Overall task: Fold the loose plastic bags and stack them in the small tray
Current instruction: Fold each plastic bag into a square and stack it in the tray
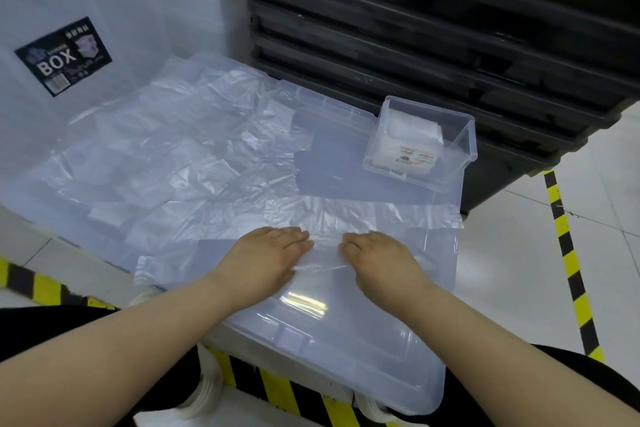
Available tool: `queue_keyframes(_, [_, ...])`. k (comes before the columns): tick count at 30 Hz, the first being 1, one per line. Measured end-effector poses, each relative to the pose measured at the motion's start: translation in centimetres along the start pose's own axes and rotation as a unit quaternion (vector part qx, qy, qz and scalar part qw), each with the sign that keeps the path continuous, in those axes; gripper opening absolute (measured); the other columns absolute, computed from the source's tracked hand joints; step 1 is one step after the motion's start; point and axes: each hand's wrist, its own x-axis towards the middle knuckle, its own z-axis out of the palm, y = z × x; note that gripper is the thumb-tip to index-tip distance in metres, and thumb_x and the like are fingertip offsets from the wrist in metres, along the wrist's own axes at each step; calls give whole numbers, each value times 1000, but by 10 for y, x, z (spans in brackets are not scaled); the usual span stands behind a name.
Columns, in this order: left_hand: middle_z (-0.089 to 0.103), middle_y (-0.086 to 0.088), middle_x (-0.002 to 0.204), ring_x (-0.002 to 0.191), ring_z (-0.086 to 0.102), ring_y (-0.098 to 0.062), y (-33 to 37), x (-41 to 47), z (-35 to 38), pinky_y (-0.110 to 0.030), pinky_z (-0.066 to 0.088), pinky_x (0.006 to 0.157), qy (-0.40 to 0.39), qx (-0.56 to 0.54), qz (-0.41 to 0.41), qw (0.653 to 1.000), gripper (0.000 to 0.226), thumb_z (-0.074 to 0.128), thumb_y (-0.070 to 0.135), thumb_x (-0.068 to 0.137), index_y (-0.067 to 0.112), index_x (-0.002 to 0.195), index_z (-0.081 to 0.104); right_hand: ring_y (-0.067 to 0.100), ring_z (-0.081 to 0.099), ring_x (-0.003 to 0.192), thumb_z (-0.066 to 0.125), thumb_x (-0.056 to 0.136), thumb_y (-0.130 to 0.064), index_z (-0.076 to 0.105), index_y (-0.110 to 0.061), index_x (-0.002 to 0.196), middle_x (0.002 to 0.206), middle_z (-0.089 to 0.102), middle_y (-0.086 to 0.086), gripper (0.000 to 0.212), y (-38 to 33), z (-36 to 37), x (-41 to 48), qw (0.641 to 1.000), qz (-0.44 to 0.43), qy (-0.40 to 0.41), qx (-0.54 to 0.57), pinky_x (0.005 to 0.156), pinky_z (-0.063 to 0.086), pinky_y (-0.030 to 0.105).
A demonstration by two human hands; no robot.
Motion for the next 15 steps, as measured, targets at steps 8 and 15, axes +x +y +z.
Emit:
queue_keyframes(8, [67, 3, 109, 106, 59, -13, -13, 2, -20, -19, 41, 89, -9, -282, -260, 923, 29, 51, 34, 91, 18, 108, 69, 24, 53, 98, 40, 91, -8, 55, -19, 112, 105, 58, 2, 27, 40, -13, -6, 986, 121, -24, 112, 74, 40, 27])
queue_keyframes(15, [58, -3, 64, 50, 49, 1, -28, 8, -21, -5, 35, 52, 18, -412, -387, 824, 25, 62, 16, 87, 1, 68, 65, 21, 60, 91, 52, 89, -15, 65, -14, 92, 92, 66, 1, 14, 79, -24, -9, 932, 220, -51, 284, 75, 44, 27])
